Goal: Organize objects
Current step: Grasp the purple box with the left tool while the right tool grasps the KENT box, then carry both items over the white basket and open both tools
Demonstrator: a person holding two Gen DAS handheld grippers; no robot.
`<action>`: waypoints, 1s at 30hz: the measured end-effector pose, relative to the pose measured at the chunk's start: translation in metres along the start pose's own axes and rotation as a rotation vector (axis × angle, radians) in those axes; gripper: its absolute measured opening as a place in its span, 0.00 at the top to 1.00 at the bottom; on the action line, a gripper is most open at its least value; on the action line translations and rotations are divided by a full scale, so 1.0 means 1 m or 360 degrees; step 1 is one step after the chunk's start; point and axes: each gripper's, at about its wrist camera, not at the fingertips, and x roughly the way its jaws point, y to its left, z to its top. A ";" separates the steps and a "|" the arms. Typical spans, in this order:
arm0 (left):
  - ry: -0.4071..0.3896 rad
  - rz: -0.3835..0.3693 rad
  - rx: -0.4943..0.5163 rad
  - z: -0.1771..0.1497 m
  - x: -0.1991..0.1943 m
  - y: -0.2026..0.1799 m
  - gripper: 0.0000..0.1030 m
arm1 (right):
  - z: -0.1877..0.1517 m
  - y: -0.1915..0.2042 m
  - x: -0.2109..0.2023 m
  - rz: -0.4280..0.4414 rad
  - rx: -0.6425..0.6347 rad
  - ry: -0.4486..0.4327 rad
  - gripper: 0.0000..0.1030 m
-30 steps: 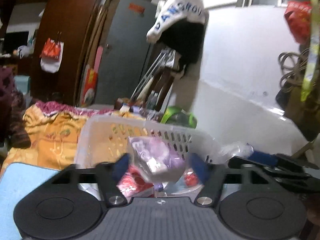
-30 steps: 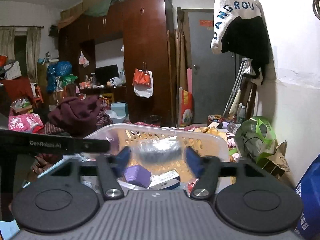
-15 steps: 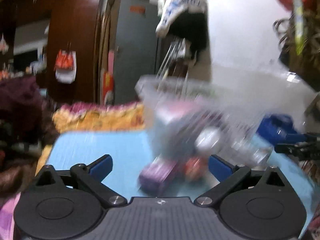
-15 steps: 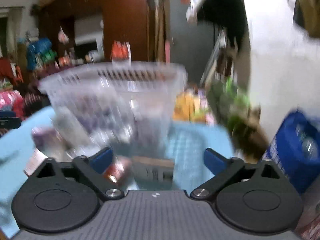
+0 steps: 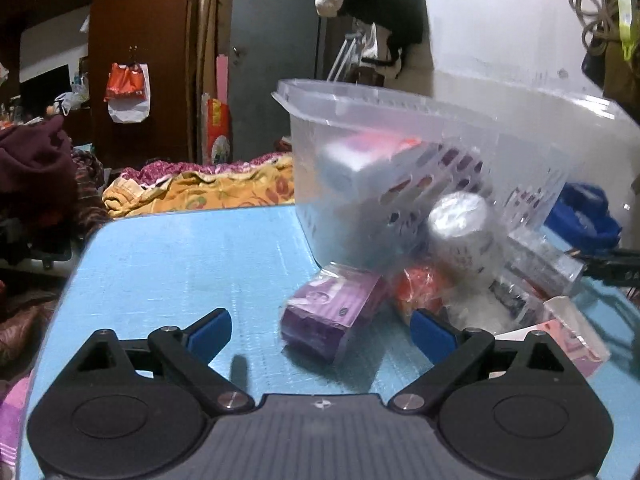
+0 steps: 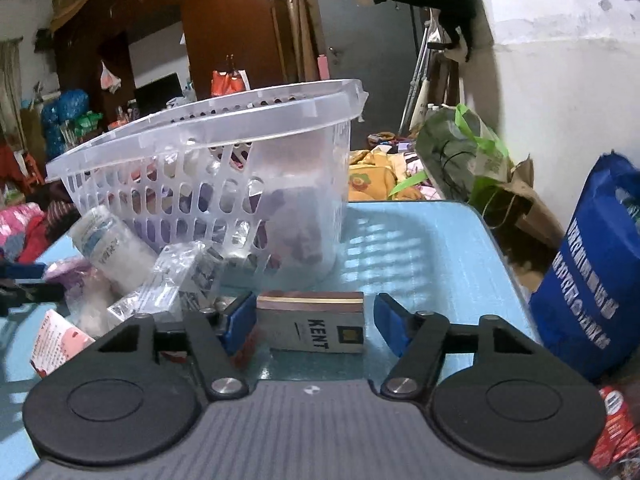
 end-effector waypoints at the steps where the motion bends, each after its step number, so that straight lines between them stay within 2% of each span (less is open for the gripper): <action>1: 0.0016 0.0008 0.0009 -0.001 0.002 -0.002 0.05 | 0.001 0.000 0.000 -0.0004 0.0009 -0.0006 0.35; 3: 0.0056 0.0032 0.0015 0.000 0.007 -0.003 0.06 | 0.002 0.002 0.001 -0.0028 -0.0007 -0.0001 0.35; 7: 0.0059 0.0023 -0.0001 0.000 0.005 -0.002 0.07 | 0.002 0.007 0.005 -0.0070 -0.0052 0.0021 0.36; 8: 0.0059 0.0027 0.0002 0.000 0.005 -0.002 0.10 | 0.002 0.007 0.005 -0.0069 -0.0056 0.0024 0.40; 10: 0.0062 0.0021 0.0008 0.000 0.004 -0.003 0.16 | 0.001 0.007 0.003 -0.0073 -0.0059 0.0014 0.40; 12: 0.0050 0.0049 0.0011 -0.001 0.002 -0.004 0.43 | 0.000 0.007 -0.001 -0.0066 -0.0056 -0.0025 0.40; 13: 0.0041 0.0058 0.0014 -0.001 0.002 -0.005 0.46 | -0.001 0.006 -0.004 -0.0053 -0.0052 -0.0051 0.40; 15: 0.0003 0.0050 0.0013 -0.002 -0.003 -0.006 0.49 | -0.001 0.007 -0.008 -0.0053 -0.0058 -0.0082 0.40; 23: -0.0283 0.0038 -0.0091 -0.011 -0.032 0.004 0.49 | -0.002 0.014 -0.012 -0.0067 -0.0106 -0.0120 0.40; 30: -0.0391 0.0078 -0.0151 -0.011 -0.039 0.011 0.49 | -0.003 0.014 -0.018 -0.0043 -0.0107 -0.0193 0.40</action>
